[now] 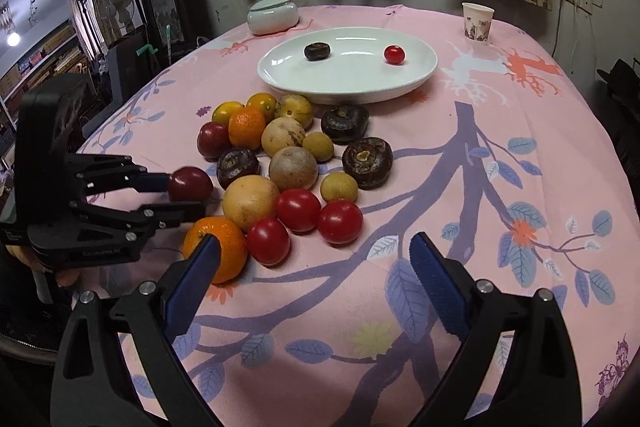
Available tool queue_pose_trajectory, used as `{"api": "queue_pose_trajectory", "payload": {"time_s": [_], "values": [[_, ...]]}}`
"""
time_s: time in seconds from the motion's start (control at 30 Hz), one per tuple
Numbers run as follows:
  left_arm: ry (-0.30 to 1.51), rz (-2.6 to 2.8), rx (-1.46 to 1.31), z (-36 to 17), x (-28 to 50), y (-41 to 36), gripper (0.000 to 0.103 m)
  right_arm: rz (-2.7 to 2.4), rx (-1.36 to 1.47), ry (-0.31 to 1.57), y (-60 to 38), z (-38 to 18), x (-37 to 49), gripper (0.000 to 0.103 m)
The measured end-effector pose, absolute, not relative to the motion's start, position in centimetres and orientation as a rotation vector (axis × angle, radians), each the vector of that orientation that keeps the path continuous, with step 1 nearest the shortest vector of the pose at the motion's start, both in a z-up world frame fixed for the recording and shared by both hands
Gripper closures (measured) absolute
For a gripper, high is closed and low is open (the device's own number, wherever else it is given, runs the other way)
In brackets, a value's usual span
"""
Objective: Organize fruits
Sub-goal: 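Grasp a dark red plum with the left tool while the right tool grasps a red tomato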
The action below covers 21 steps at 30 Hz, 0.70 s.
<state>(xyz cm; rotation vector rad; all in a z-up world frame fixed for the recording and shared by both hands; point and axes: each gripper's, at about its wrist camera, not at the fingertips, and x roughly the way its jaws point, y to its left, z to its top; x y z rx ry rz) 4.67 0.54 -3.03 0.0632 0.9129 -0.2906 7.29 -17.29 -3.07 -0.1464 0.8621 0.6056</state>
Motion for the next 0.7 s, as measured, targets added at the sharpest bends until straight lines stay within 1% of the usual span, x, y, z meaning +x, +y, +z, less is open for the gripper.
{"api": "queue_pose_trajectory", "payload": {"time_s": [0.23, 0.3, 0.47, 0.53, 0.63, 0.7], "values": [[0.912, -0.287, 0.025, -2.9, 3.9, 1.7, 0.065, 0.543, -0.187, 0.901, -17.8, -4.0, 8.0, 0.008], [0.920, -0.291, 0.020, -3.2, 3.9, 1.8, 0.065, 0.528, -0.195, 0.902, -17.8, -4.0, 8.4, 0.010], [0.916, -0.299, 0.000, -3.2, 3.7, 2.0, 0.065, 0.476, -0.232, 0.901, -17.9, -3.5, 9.9, 0.032], [0.918, -0.302, -0.001, -3.3, 3.7, 2.0, 0.065, 0.490, -0.284, 0.913, -17.2, -3.6, 10.2, 0.035], [0.923, -0.303, -0.007, -3.5, 3.7, 2.1, 0.065, 0.521, -0.354, 0.947, -15.8, -4.4, 10.5, 0.046], [0.931, -0.301, -0.013, -3.7, 3.8, 2.2, 0.065, 0.509, -0.390, 0.973, -15.1, -5.2, 10.8, 0.047]]}}
